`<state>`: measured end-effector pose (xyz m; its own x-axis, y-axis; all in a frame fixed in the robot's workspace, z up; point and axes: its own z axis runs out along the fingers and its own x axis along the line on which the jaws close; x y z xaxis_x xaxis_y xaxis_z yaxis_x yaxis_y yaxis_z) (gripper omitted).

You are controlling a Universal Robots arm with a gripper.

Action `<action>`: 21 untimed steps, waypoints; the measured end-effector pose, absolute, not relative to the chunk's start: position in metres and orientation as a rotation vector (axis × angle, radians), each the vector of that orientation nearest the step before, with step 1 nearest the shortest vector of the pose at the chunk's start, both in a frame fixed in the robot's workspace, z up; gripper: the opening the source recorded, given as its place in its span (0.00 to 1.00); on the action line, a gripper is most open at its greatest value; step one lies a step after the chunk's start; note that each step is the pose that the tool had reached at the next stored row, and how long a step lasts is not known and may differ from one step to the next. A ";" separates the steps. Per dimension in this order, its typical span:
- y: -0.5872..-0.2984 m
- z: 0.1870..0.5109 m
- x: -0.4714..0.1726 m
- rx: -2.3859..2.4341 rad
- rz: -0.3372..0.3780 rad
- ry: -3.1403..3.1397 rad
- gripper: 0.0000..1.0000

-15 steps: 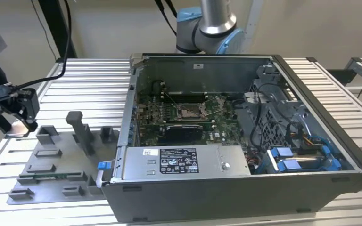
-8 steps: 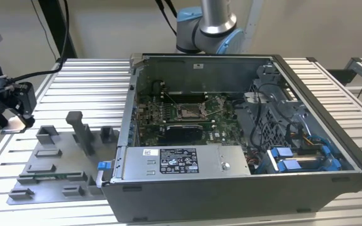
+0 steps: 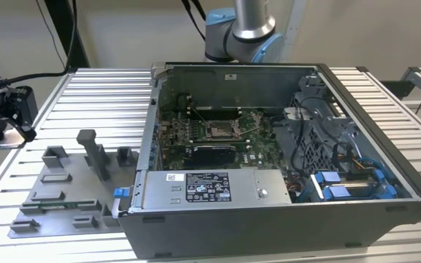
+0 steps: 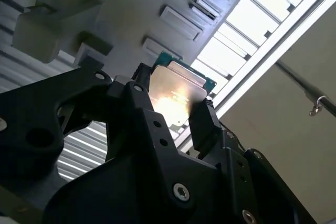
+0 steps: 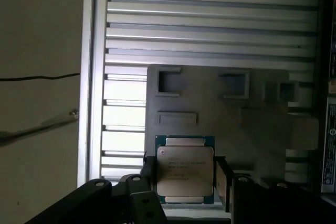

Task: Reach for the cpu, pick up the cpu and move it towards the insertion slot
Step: 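Pick up the cpu and move it towards the insertion slot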

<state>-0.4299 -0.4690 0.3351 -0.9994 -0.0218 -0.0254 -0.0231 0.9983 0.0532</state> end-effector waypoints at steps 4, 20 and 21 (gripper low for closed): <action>-0.469 0.345 -0.430 -0.035 0.083 3.116 0.00; -0.469 0.379 -0.430 -0.035 0.083 3.113 0.00; -0.469 0.380 -0.430 -0.035 0.083 3.113 0.00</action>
